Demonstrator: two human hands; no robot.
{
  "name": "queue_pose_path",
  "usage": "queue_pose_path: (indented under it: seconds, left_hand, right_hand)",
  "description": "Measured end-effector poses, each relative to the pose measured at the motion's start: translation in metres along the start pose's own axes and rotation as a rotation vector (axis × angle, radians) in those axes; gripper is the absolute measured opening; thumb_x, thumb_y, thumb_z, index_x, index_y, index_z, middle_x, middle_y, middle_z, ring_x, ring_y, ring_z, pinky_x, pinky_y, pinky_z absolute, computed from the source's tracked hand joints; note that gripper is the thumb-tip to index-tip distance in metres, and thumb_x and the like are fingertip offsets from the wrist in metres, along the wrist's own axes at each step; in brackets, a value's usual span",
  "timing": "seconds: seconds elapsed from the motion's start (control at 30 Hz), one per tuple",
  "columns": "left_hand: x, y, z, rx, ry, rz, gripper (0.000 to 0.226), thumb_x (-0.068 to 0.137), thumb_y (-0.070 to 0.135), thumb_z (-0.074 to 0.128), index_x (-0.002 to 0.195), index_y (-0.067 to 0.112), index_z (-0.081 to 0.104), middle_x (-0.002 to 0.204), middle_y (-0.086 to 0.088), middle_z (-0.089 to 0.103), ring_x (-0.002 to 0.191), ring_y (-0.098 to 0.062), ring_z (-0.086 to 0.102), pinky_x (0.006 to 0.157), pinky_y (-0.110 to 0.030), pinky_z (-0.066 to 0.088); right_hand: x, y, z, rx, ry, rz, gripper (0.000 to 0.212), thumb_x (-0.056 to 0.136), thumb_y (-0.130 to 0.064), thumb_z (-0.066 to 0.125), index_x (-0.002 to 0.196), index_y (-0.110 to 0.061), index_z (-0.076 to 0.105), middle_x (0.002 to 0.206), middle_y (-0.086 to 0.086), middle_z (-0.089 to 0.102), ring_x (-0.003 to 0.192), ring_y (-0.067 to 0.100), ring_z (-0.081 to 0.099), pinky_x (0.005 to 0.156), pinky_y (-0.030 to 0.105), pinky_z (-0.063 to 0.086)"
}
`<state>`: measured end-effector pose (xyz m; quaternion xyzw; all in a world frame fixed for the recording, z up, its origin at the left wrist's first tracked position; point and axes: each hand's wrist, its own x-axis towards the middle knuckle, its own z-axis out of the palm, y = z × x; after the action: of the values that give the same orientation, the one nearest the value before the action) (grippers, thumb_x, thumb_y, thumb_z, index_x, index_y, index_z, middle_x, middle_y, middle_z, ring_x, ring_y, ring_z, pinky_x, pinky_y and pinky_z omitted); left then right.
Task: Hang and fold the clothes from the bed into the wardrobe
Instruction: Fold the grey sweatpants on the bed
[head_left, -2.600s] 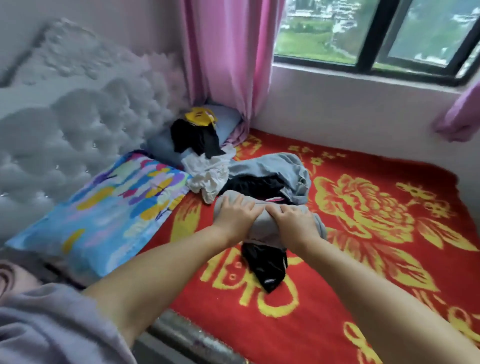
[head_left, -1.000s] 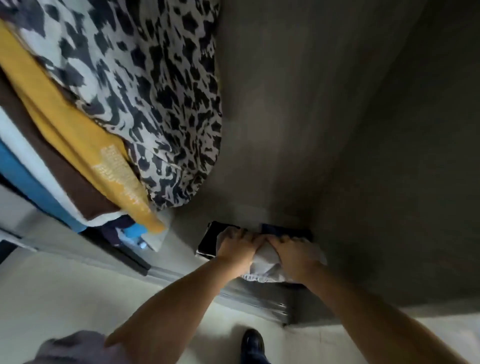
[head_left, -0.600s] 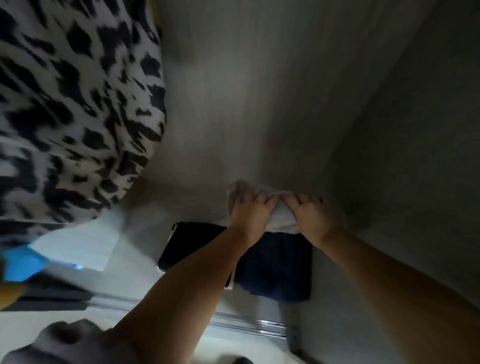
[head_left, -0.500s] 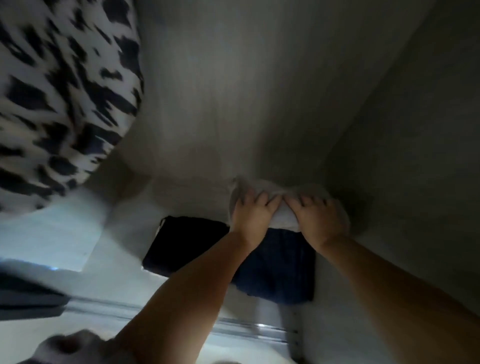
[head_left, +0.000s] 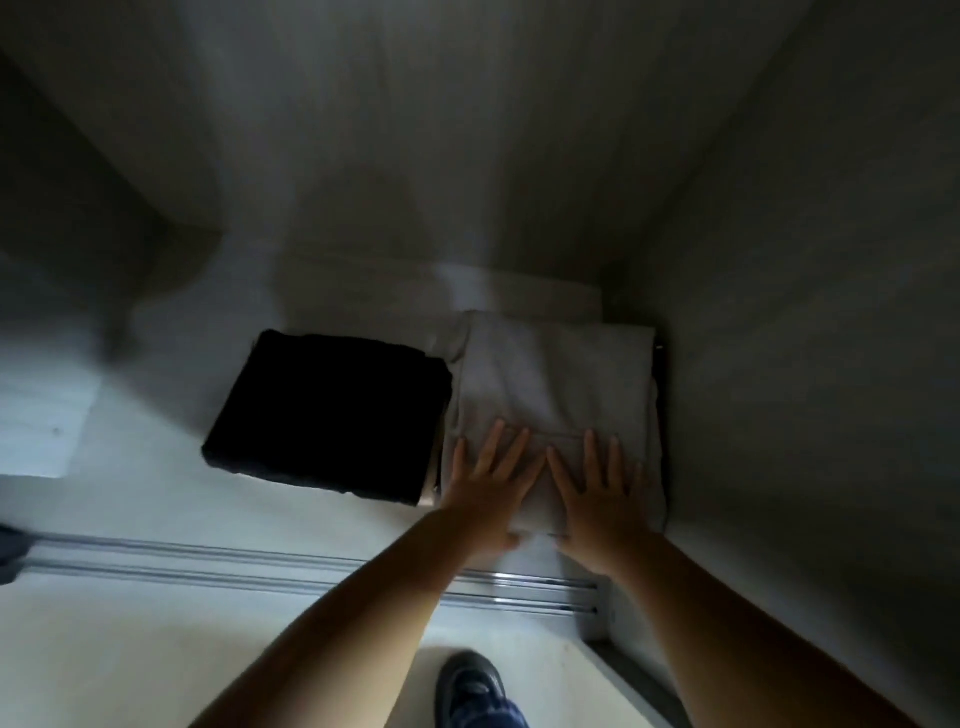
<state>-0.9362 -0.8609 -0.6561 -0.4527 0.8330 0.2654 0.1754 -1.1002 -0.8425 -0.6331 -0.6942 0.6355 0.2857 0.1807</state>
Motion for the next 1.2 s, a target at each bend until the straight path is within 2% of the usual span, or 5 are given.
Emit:
queue_pose_path:
  seconds: [0.2,0.37,0.53,0.77,1.2]
  left_hand:
    - [-0.062,-0.004,-0.111,-0.114,0.156,-0.094,0.065,0.092,0.043,0.052,0.148,0.020,0.027,0.149,-0.010,0.034,0.137,-0.028,0.031,0.108,-0.041,0.033]
    - [-0.134,-0.005,-0.217,-0.355,0.447,-0.247,0.037,0.093,0.029,0.050,0.128,0.018,0.056,0.130,-0.009,0.053,0.120,-0.027,0.051,0.095,-0.036,0.044]
    - [-0.214,0.009,-0.322,-0.344,0.561,-0.292,0.025,0.097,0.021,0.047,0.106,0.005,0.063,0.110,-0.019,0.064,0.106,-0.032,0.059,0.087,-0.037,0.041]
    - [-0.341,0.043,-0.406,-0.354,0.655,-0.247,0.033,0.099,0.028,0.044,0.099,0.001,0.062,0.109,-0.023,0.063,0.104,-0.038,0.059,0.082,-0.039,0.043]
    - [-0.489,0.122,-0.421,-0.279,0.672,-0.282,0.023,0.093,0.048,0.048,0.096,0.029,0.060,0.099,0.002,0.066,0.089,-0.024,0.062,0.070,-0.029,0.045]
  right_hand:
    - [-0.032,-0.001,-0.113,0.259,0.051,0.003,0.056,0.097,-0.041,0.046,0.147,-0.020,0.030,0.149,0.010,0.036,0.136,0.028,0.035,0.110,0.036,0.031]
    - [-0.096,-0.007,-0.215,0.265,0.247,0.025,0.033,0.100,-0.027,0.033,0.120,-0.018,0.058,0.123,0.009,0.062,0.112,0.026,0.058,0.076,0.028,0.037]
    - [-0.176,-0.010,-0.320,0.207,0.334,0.003,0.032,0.093,-0.032,0.042,0.110,-0.014,0.063,0.119,0.014,0.064,0.111,0.032,0.059,0.088,0.036,0.048]
    - [-0.310,-0.014,-0.415,0.172,0.612,-0.020,0.033,0.095,-0.038,0.041,0.109,-0.019,0.064,0.112,0.013,0.066,0.105,0.033,0.062,0.079,0.033,0.048]
    - [-0.499,-0.040,-0.381,0.212,0.601,-0.068,0.036,0.098,-0.044,0.038,0.113,-0.020,0.061,0.106,0.008,0.066,0.097,0.030,0.061,0.069,0.031,0.042]
